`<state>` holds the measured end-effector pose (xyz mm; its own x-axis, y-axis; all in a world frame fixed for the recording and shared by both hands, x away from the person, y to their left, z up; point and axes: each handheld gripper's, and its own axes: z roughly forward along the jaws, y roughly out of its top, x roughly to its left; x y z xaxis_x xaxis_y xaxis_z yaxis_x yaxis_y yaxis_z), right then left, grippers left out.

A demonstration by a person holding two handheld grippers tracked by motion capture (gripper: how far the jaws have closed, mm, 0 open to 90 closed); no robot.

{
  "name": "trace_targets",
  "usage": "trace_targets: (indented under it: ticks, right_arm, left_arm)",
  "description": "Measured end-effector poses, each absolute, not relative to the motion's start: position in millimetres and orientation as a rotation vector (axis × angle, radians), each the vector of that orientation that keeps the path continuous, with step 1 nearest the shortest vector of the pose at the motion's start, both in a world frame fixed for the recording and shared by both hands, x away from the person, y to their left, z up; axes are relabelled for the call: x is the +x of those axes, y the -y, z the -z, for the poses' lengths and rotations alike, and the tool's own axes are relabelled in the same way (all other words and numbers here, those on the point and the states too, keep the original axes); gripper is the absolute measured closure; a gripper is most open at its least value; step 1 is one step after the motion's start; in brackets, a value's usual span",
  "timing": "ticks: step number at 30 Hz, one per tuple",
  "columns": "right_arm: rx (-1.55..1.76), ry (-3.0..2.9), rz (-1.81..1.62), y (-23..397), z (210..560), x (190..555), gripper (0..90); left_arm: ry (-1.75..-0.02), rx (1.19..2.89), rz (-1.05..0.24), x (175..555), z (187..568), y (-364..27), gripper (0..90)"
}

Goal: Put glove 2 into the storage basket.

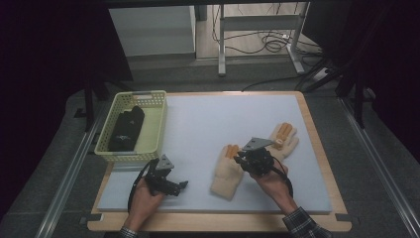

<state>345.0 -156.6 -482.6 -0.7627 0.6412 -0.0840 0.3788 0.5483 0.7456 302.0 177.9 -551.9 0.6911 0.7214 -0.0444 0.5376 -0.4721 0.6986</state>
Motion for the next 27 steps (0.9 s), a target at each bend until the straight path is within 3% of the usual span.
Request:
trace_targets:
  ticks: [7,13,19,27]
  right_arm:
    - [0.909,-2.476,-1.042,167,500,349,70.9]
    - [0.933,-2.496,-1.014,159,525,357,72.7]
    - [0.910,-2.489,-1.030,143,527,367,72.5]
    - [0.945,-2.479,-1.065,157,514,372,61.2]
  left_arm:
    - [-0.958,2.193,-0.334,302,552,-178,1.7]
    - [-0.958,2.192,-0.334,302,552,-178,1.7]
    - [-0.958,2.192,-0.335,302,552,-178,1.7]
    - [-0.958,2.192,-0.334,302,552,-178,1.7]
